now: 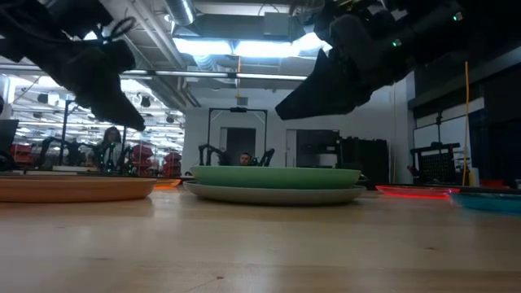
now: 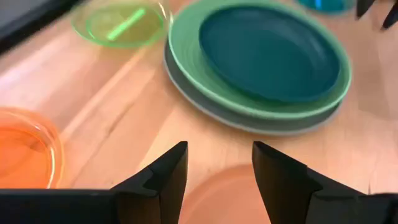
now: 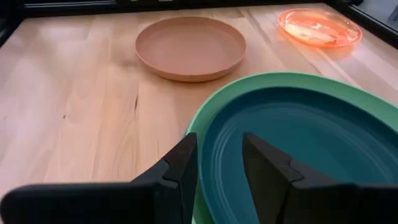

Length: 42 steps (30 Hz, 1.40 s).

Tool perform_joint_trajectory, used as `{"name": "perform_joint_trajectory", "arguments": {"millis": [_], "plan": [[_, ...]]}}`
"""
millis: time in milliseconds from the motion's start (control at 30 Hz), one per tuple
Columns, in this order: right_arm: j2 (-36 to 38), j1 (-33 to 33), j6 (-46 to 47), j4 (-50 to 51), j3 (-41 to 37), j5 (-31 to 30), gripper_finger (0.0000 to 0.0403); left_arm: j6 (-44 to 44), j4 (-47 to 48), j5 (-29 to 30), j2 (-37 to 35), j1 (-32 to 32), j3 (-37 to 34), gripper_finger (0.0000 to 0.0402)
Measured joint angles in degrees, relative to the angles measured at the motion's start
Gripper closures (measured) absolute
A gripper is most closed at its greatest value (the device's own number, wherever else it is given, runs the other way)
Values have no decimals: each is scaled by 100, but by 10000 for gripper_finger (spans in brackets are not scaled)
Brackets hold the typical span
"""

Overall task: Stack plastic plates
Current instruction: Stack the brown plate on top of the dark blue plate

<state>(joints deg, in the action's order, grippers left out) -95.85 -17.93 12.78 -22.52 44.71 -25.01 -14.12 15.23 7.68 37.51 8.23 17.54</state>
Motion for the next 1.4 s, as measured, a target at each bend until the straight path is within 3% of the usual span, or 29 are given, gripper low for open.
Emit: {"name": "perform_joint_trajectory", "arguments": {"millis": [367,633,933,1400], "plan": [[0,0,-4,2,0,-3,286,465,1540,-154,1855,224,1168,229],[0,-4,-1,75,0,-3,286,1252,1901,-1216,2968,913,1567,229],[2,-4,37,199,0,-3,286,1647,1918,-1263,3426,1342,1604,229],[2,-4,44,216,0,-3,286,1824,1897,-1312,4088,1340,1603,252]]}}
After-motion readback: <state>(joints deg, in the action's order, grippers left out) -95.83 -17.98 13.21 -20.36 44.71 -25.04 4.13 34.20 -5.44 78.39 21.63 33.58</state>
